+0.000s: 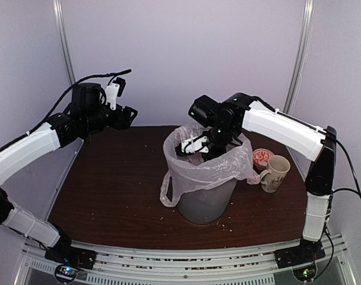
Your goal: Put the trash bags into the trash bin
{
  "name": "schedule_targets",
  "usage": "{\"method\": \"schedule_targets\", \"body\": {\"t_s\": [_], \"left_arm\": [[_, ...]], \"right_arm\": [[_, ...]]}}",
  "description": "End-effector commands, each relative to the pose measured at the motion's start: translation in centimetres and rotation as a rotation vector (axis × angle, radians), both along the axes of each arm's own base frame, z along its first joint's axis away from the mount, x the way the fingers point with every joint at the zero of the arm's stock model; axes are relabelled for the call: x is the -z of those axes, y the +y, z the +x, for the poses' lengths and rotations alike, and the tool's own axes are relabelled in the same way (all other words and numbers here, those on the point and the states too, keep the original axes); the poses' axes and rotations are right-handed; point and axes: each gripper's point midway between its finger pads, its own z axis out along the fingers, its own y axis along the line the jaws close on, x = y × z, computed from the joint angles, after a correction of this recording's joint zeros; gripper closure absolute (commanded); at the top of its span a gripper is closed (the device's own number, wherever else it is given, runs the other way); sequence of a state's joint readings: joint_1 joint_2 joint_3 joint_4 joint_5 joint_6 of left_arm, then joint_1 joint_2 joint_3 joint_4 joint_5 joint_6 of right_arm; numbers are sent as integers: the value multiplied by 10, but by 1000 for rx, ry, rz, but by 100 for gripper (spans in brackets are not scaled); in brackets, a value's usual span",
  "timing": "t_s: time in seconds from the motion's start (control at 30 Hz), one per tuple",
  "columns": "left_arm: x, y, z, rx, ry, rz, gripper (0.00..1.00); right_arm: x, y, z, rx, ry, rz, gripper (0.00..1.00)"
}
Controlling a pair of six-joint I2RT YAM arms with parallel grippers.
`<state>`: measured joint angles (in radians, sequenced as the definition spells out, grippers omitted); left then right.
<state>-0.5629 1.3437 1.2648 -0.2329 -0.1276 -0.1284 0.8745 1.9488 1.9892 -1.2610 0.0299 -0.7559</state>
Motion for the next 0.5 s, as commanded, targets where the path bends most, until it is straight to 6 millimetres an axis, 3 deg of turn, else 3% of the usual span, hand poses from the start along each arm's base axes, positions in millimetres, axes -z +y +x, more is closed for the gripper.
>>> {"method": "schedule_targets", "body": {"t_s": [0.0, 0.23, 0.37, 0.47], "left_arm": [[-6, -1, 3, -4, -35, -9, 33], [-3, 0, 5, -7, -32, 0, 33], [-1, -3, 5, 3, -26, -1, 33], [-1, -3, 5, 5, -24, -4, 33]], "right_arm": [[-1, 1, -3, -30, 1, -34, 100], [-19, 16, -20, -7, 12, 203, 100], [-51, 23, -10, 75, -96, 411, 100], [-82, 28, -14, 84, -132, 543, 100]]}}
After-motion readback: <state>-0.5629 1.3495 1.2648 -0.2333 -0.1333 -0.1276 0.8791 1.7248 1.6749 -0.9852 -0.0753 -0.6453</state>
